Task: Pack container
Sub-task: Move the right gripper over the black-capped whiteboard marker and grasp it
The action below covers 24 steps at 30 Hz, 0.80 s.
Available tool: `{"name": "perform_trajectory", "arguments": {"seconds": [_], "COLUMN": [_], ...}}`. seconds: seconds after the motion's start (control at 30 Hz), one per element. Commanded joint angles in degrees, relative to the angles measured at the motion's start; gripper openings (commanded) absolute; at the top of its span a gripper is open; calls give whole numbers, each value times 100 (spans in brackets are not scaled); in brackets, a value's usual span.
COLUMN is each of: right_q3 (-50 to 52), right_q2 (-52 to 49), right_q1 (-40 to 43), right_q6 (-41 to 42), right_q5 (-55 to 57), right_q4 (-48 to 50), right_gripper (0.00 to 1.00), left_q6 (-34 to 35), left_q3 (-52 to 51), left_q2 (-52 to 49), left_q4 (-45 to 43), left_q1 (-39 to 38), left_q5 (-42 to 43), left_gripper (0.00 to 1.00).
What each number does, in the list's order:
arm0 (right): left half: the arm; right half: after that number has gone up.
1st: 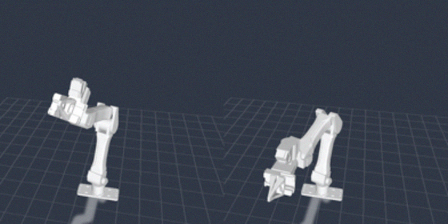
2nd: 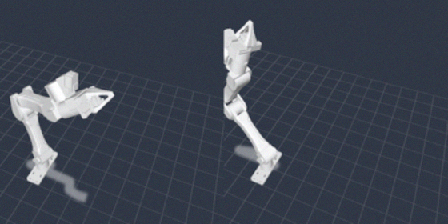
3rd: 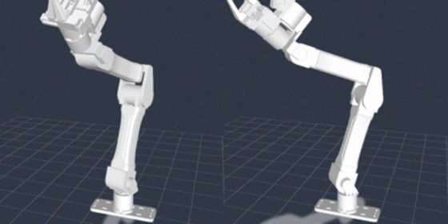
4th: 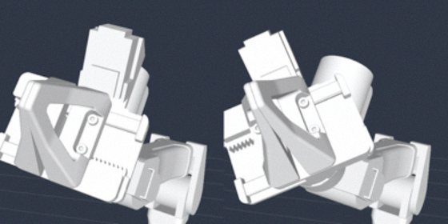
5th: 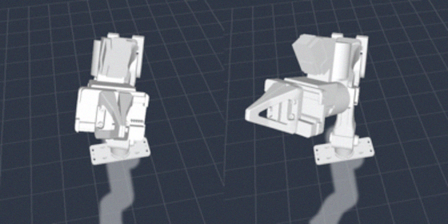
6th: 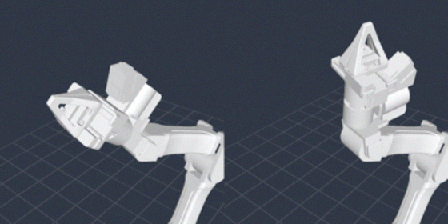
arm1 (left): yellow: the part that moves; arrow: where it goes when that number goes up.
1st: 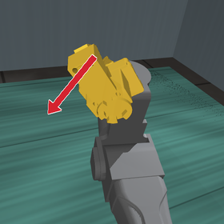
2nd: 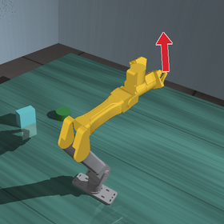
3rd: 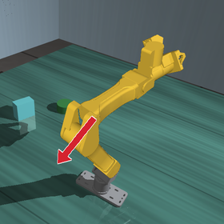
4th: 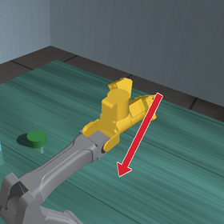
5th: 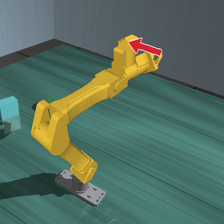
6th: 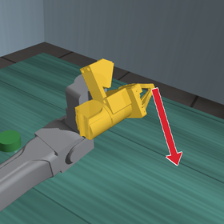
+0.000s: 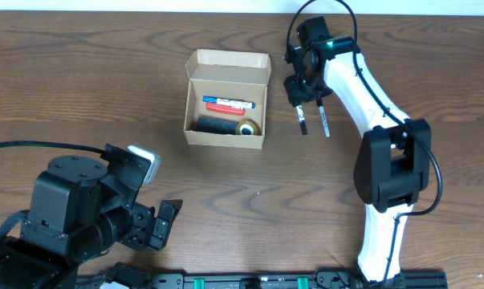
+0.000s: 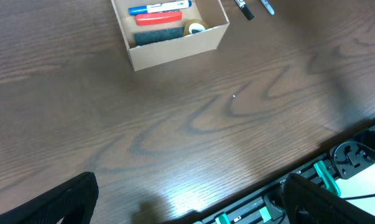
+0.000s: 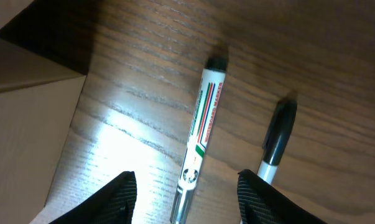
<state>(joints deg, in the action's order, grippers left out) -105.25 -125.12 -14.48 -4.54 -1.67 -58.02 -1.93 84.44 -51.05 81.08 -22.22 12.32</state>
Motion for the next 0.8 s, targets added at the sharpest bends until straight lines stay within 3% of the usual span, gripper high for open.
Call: {"name": "perform_trajectory", "arguments": {"seconds": [0.0,0.43,0.77], "right_q3": [13,26,35], "right_q2": [-179,-605,-890], "right_q1": [4,166,168], "right_q6": [109,103,107], "right_q5": [-4,26,44], "right_q4": [63,409,553], "right_gripper": [56,55,49], "left_q6": [-24,-24,-24], "left_q3": [-31,-31,-31], "left_q2": [-9,-9,-9], "left_q4": [17,17,17], "left_q1": [7,7,7], "left_q5": [68,68,68], "left_gripper": [95,95,95]}}
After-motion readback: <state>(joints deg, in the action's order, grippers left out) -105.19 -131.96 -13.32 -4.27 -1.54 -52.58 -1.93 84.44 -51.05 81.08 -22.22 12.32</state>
